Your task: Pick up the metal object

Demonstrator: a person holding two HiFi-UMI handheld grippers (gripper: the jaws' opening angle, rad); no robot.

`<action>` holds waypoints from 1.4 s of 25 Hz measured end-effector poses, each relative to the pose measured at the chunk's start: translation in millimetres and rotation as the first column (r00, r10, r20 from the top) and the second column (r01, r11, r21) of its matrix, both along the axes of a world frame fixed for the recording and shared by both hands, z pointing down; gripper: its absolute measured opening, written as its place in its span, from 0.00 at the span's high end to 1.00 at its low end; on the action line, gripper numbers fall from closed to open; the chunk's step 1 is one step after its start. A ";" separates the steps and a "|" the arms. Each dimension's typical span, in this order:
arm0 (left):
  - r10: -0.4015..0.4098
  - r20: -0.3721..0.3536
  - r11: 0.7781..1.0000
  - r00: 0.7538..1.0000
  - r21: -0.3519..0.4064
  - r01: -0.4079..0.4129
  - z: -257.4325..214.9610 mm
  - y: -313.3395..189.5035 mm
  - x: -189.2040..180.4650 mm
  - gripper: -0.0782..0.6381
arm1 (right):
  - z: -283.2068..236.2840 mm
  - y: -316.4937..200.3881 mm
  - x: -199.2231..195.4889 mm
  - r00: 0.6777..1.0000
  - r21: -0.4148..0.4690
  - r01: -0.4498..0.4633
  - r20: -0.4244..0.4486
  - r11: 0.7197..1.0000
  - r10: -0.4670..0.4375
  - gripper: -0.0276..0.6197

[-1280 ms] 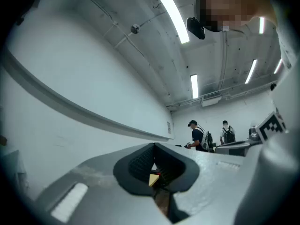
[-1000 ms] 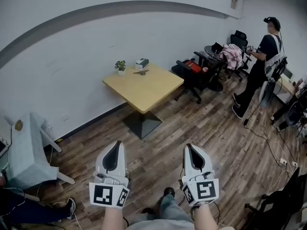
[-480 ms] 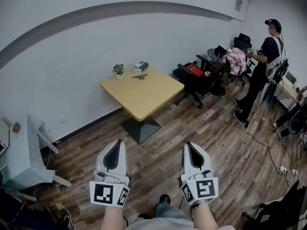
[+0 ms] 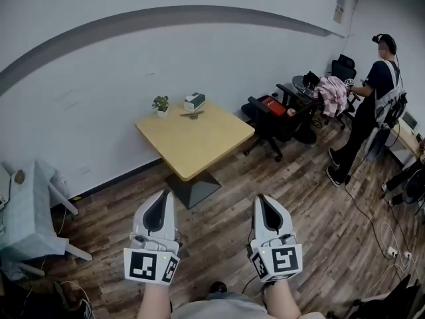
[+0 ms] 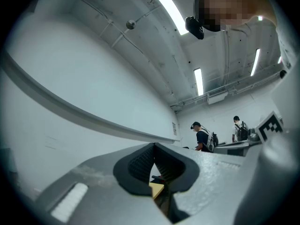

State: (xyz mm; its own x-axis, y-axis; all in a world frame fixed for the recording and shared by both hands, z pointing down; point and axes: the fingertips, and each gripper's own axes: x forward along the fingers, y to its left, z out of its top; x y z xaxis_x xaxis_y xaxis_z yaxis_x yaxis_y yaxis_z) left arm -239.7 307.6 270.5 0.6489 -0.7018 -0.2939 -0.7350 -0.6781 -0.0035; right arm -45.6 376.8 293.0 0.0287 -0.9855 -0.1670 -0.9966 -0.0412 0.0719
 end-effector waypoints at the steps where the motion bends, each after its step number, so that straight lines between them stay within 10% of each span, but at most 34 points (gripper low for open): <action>1: -0.004 -0.002 1.000 1.000 0.002 0.004 -0.6 -2.3 6.3 0.89 | -0.2 -2.8 6.4 1.000 0.002 0.005 0.000 1.000 -0.005 0.95; 35: -0.003 0.002 1.000 1.000 -0.028 0.003 2.3 -192.0 105.8 0.89 | 5.0 -189.9 110.8 1.000 -0.020 -0.005 0.022 1.000 0.005 0.95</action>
State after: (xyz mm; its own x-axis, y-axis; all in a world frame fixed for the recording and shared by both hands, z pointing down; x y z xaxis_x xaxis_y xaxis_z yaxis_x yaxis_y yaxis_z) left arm -133.9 115.6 272.8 0.6475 -0.7116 -0.2727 -0.7369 -0.6759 0.0142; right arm 65.2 186.9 298.0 0.0373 -0.9884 -0.1471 -0.9977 -0.0451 0.0502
